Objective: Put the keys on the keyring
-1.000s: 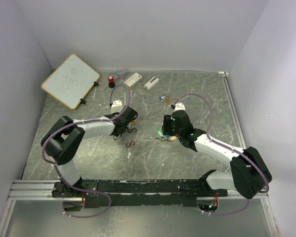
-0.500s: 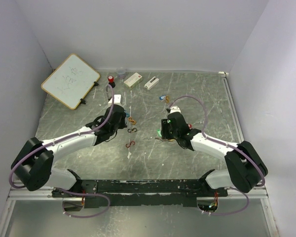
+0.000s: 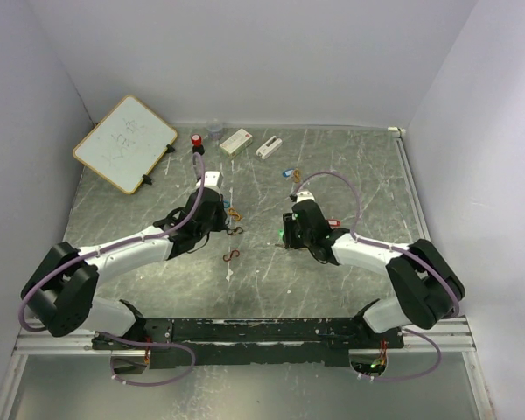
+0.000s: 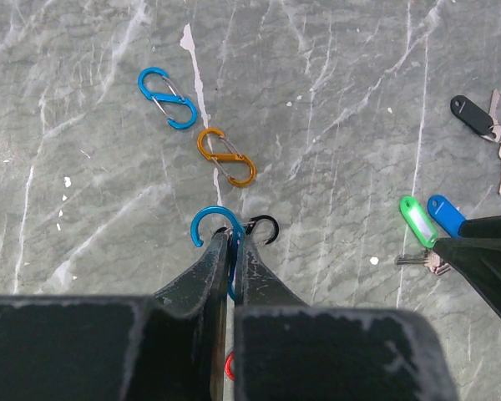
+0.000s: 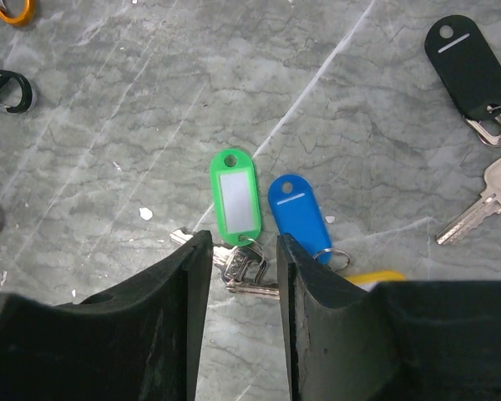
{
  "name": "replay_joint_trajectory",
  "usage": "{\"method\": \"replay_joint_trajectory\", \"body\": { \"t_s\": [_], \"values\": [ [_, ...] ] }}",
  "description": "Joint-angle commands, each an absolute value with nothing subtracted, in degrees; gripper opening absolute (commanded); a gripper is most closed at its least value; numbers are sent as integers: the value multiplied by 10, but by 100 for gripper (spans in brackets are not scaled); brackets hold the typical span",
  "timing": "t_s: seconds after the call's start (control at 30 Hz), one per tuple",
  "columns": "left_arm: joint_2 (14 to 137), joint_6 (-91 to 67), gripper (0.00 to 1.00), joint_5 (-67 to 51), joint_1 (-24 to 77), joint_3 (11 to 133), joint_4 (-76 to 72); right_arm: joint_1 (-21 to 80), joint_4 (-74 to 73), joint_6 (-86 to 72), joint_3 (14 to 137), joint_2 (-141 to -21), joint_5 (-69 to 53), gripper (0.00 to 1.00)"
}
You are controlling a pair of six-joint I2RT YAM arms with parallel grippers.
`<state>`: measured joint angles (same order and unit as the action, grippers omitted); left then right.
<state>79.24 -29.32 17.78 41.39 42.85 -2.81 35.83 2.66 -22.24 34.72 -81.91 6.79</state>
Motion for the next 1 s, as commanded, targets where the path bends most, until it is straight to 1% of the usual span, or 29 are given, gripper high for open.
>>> {"method": "replay_joint_trajectory", "body": {
  "t_s": [0.0, 0.8, 0.97],
  "values": [
    [802, -285, 7, 167, 413, 430, -48, 362, 49, -224, 347, -832, 64, 36],
    [809, -285, 7, 174, 413, 430, -44, 360, 66, -228, 328, -848, 52, 34],
    [808, -285, 7, 175, 413, 429, -43, 361, 67, -229, 327, -851, 50, 32]
  ]
}}
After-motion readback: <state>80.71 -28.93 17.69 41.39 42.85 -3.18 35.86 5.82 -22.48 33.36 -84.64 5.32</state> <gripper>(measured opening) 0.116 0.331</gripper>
